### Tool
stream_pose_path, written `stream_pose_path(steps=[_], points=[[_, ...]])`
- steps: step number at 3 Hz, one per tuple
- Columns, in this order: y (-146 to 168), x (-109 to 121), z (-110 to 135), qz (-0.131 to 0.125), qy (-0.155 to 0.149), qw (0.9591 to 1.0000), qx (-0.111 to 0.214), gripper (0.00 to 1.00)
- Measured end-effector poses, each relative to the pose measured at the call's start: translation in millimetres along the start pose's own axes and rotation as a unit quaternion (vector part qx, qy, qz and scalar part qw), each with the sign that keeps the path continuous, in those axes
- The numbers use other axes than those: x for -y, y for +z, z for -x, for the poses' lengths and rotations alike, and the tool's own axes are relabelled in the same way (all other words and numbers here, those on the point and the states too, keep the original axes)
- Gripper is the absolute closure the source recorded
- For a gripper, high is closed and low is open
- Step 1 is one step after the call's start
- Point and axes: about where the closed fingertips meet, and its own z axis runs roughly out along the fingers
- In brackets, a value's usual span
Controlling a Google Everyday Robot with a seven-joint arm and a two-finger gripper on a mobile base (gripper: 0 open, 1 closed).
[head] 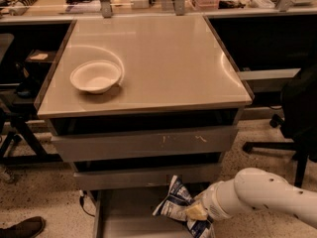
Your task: Pick blue chip bag from bottom drawer and place on counter
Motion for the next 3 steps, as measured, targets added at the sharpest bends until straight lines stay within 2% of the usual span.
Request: stream_pose_path(steps=[1,2,3], points=[[0.0,0.0,0.0,0.000,0.000,1.0000,0.000,1.00],[-28.2,1.6,10.4,-0.015,-0.009,0.9998,0.011,1.00],[-100.2,2.5,31.2,-0.046,-0.025,0.9981,0.033,1.00]])
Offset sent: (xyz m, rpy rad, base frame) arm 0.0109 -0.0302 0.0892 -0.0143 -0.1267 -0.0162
